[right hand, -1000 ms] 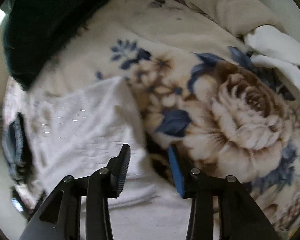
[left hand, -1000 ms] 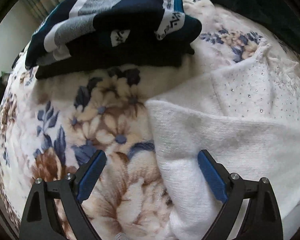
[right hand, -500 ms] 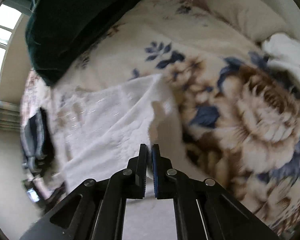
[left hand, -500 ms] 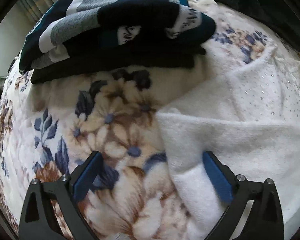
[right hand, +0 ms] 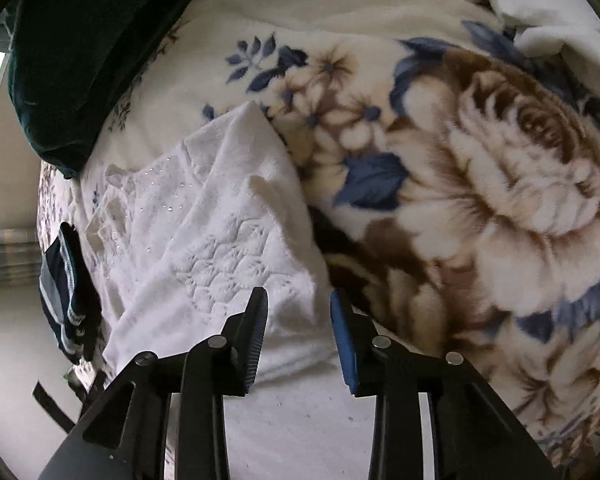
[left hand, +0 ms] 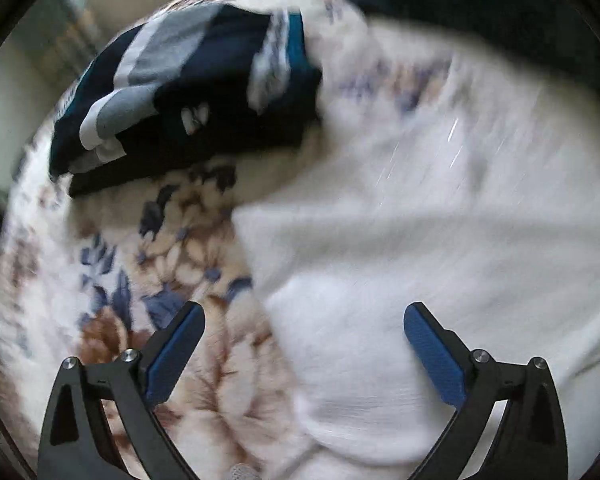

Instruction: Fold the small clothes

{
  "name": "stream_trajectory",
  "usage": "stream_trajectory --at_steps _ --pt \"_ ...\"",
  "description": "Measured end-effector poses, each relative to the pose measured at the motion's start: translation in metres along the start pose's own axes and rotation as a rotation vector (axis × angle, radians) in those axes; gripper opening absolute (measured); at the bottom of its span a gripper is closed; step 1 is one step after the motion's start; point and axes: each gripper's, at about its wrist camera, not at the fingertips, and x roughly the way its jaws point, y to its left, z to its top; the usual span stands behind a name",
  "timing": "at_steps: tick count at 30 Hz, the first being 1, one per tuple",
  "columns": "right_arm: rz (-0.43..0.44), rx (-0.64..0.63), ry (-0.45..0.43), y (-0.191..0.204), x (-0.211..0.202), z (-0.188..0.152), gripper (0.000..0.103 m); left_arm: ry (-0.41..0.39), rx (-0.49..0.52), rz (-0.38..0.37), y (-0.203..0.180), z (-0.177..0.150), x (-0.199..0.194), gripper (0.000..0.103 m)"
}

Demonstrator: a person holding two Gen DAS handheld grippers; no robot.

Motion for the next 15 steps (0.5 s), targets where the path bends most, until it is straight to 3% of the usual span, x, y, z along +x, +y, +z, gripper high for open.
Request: stream_trajectory --at_steps 1,3,6,11,15 --pt "-0.010 0.001 0.000 0.000 0.002 0.000 0.035 0.012 0.009 0.017 0.003 -0.005 0.011 0.103" --pt "-0.027 0.010 0.008 0.005 0.006 -0.001 0.035 0.015 -0.061 -0.048 0.027 -0.008 0.022 0.103" --pt "-0.040 -0.004 -0.005 0.008 0.003 -0.005 0.036 0.010 -0.096 -0.071 0.046 -0.003 0.016 0.103" --pt "-0.076 -0.166 0.000 0.020 -0.003 -0.015 0.070 -0.058 -0.072 -0.098 0.022 0.006 -0.041 0.103" --pt "-0.097 -0.229 0.013 0.018 -0.025 -0.033 0.086 -0.105 -0.030 -0.162 -0.034 -0.011 -0.110 0.103"
